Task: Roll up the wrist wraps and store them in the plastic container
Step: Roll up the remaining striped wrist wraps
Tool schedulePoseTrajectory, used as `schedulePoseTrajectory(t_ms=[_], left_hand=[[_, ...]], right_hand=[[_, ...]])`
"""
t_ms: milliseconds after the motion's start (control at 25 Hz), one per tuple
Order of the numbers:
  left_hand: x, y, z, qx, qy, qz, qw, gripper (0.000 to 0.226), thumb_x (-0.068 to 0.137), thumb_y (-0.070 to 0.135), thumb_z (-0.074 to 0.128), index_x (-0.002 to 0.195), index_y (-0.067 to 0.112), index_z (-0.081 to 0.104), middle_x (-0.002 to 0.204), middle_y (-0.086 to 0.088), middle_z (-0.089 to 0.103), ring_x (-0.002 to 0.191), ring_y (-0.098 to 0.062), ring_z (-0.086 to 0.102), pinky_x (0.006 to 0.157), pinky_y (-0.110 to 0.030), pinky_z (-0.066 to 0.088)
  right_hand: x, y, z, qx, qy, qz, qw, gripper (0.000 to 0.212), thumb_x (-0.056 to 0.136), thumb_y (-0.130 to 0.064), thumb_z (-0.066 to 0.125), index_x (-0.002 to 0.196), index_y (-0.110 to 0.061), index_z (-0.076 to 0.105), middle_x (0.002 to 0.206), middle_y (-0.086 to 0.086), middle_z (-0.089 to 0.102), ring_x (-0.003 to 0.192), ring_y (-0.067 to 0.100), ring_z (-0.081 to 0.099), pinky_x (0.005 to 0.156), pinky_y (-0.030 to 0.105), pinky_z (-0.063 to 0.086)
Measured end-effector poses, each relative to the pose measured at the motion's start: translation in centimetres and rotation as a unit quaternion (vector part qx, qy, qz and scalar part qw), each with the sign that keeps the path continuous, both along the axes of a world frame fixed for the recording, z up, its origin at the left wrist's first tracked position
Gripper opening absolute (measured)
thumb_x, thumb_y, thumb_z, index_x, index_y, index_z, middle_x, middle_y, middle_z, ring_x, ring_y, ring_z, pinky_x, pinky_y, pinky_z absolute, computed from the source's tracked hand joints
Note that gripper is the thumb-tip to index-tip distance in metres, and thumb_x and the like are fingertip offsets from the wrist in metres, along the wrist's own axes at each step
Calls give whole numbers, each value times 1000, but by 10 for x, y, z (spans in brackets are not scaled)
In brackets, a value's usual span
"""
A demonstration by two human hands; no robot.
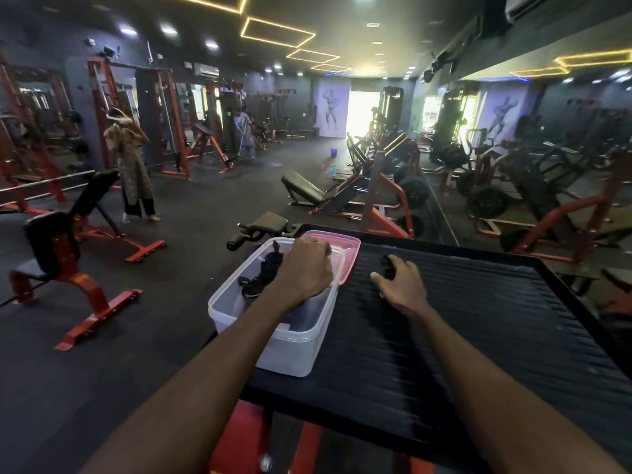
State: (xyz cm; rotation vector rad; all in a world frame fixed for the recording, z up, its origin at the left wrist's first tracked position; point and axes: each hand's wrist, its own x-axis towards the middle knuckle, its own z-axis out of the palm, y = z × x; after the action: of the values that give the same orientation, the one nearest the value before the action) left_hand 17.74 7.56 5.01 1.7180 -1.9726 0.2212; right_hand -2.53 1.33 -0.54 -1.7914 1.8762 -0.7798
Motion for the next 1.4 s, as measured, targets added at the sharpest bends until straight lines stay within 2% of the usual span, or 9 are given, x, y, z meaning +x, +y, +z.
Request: schedulePoseTrajectory(t_ms=[200,320,440,600,800,960,1040,1160,1400], left_hand=[[-6,4,-5,30,17,-1,999,24,86,17,49,92,9,71,99,-13,73,92,-33,66,82,-44,55],[-1,6,-6,35,33,-3,999,24,86,16,50,93,8,72,99,-13,74,92,-32,67,83,-41,56],[11,6,-5,29,82,-3,996,28,88,12,48,98,5,73,101,-15,74,95,-32,68,86,-40,54],[32,8,3,6,89,35,995,26,90,16,50,98,8,74,103,-16,73,97,-35,66,85,-42,52],[57,21,15,6,31,136,990,28,91,21,52,108,14,73,120,-16,66,112,-41,56,92,-42,46],[71,27,10,44,26,186,981,29,94,20,50,114,14,70,126,-17,61,122,-38,49,100,-39,39],[79,27,2,74,34,189,979,28,93,21,51,112,15,70,125,-16,61,123,-38,47,100,-42,40],[85,26,-8,100,37,174,979,24,90,23,55,106,15,71,120,-16,60,115,-40,52,92,-46,46],[93,23,-14,75,22,146,986,22,85,17,60,101,11,74,116,-21,60,100,-41,62,86,-45,54]], right_hand=[[0,9,-6,-36,-4,-22,999,42,92,-26,65,130,-24,46,132,15,51,122,39,51,101,48,43],[6,14,12,-93,-38,-18,995,40,91,-28,64,128,-22,48,130,13,54,122,37,52,103,48,41],[21,17,38,-172,-127,-6,977,33,88,-30,67,117,-16,58,114,9,66,110,31,61,92,38,45],[51,24,69,-182,-233,70,953,24,85,-30,75,102,-15,68,97,-1,71,96,20,67,87,35,51],[88,33,80,-134,-66,245,958,29,72,-36,84,95,-20,75,89,-4,75,83,14,70,78,34,56],[112,42,68,-79,94,351,928,24,70,-36,86,78,-23,67,76,-7,70,69,13,63,65,28,49],[124,45,62,-94,159,366,912,21,72,-28,84,84,-22,68,85,0,70,79,20,62,65,26,38],[138,45,54,-139,224,362,894,29,74,-19,80,101,-12,73,103,12,73,96,31,65,70,28,37],[153,40,36,-146,254,330,897,29,68,-25,77,94,-14,67,92,15,71,85,36,68,68,38,55]])
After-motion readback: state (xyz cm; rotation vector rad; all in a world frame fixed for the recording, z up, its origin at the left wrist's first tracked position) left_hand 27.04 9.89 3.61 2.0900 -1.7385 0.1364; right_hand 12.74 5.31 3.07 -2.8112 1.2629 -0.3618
